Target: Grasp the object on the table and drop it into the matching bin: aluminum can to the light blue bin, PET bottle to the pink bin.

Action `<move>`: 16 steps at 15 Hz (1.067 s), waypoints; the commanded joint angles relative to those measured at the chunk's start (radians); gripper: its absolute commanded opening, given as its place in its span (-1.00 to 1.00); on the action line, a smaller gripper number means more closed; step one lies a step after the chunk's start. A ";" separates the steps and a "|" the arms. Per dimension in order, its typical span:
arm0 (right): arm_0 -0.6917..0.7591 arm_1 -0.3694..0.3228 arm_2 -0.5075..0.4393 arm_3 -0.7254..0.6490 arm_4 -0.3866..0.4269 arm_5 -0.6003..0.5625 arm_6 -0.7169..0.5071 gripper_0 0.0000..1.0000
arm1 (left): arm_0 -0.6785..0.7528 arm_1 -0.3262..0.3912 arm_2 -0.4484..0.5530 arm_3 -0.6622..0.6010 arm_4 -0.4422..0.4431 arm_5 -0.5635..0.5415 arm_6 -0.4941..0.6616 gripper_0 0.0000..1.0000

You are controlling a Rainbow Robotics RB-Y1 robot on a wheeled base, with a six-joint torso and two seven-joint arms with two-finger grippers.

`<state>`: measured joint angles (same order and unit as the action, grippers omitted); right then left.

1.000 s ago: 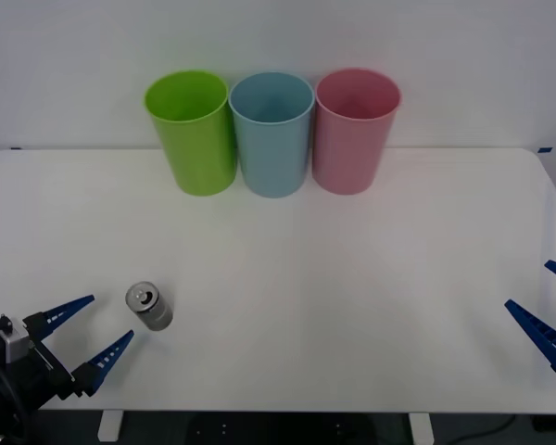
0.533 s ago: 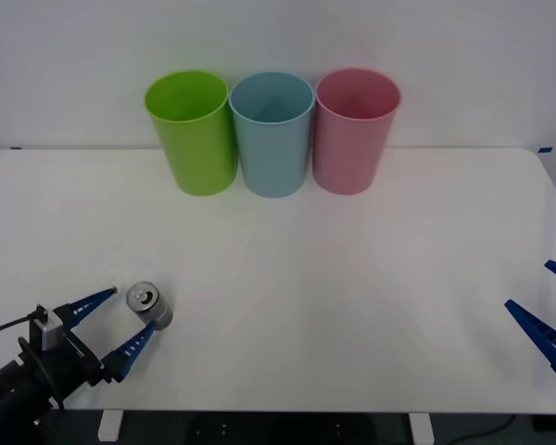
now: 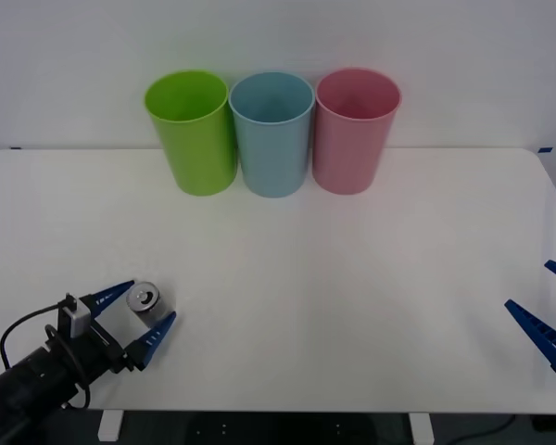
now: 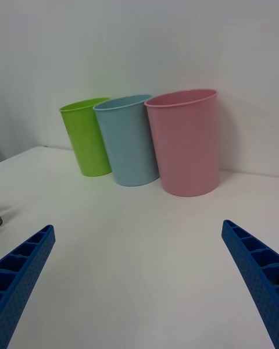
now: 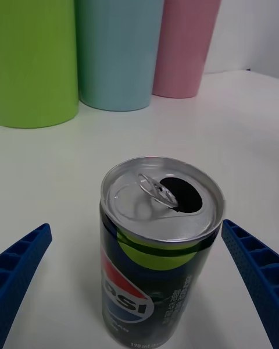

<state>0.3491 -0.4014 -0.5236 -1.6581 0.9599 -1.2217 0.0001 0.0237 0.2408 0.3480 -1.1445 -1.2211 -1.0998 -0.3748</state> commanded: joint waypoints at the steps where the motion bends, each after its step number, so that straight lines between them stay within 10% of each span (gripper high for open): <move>1: 0.000 0.000 0.000 0.000 0.000 0.000 0.000 1.00 | -0.037 0.000 -0.004 0.055 0.000 0.000 -0.050 1.00; 8: 0.000 0.000 0.000 0.000 0.000 0.000 0.000 1.00 | -0.041 0.000 -0.015 0.058 0.003 0.000 -0.053 0.96; 10: 0.000 0.000 0.000 0.000 0.000 0.000 0.000 1.00 | -0.041 0.000 -0.017 0.058 0.005 -0.002 -0.055 -0.33; 12: 0.000 0.000 0.000 0.000 0.000 0.000 0.000 1.00 | -0.039 0.000 -0.017 0.058 0.005 -0.003 -0.062 -0.88; 16: 0.000 0.000 0.000 0.000 0.000 0.000 0.000 1.00 | -0.036 0.000 -0.015 0.057 0.006 -0.006 -0.064 -1.00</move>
<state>0.3491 -0.4014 -0.5236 -1.6581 0.9599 -1.2217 0.0000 -0.0136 0.2408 0.3318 -1.0862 -1.2163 -1.1035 -0.4387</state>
